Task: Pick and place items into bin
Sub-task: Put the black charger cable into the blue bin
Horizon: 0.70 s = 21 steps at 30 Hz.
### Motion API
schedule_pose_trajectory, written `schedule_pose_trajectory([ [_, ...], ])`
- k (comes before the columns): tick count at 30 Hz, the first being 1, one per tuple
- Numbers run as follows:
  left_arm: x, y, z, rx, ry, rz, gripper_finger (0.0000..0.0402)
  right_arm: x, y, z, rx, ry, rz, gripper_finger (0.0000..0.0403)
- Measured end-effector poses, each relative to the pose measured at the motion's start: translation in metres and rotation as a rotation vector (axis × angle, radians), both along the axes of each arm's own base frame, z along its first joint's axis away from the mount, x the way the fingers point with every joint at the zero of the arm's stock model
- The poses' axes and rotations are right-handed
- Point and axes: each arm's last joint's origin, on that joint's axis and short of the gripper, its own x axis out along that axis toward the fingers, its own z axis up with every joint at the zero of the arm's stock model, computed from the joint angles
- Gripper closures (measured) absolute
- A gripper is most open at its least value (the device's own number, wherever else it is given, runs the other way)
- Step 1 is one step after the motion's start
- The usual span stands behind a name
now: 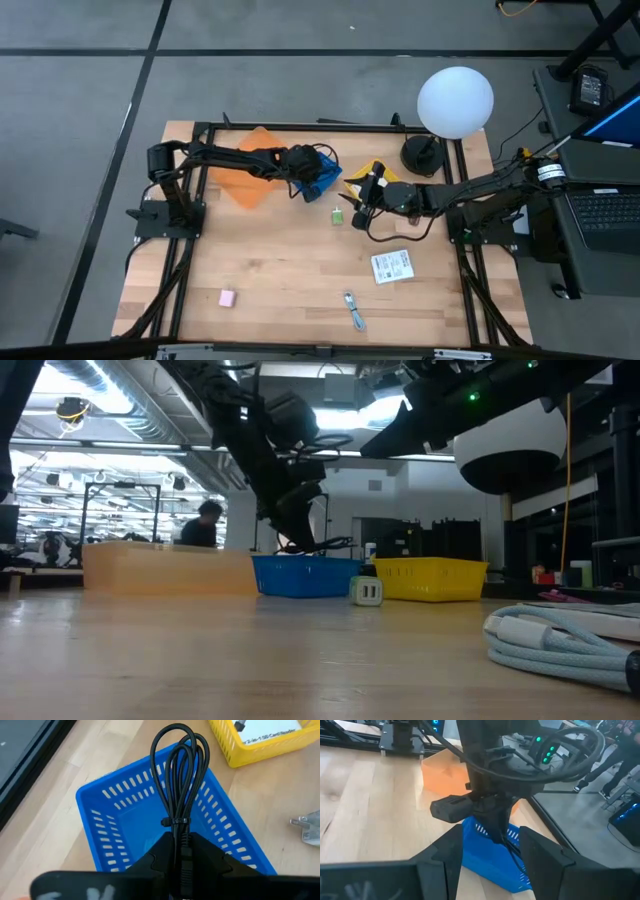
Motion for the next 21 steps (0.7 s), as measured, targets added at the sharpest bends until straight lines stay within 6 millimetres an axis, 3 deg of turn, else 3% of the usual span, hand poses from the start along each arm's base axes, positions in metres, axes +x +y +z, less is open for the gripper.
schedule_pose_trajectory([
  [21,-0.0016,0.0010,-0.0007,0.019,0.017,0.045,0.0332,0.0000,0.0000,0.0000,0.000,0.000,0.000,0.0231],
])
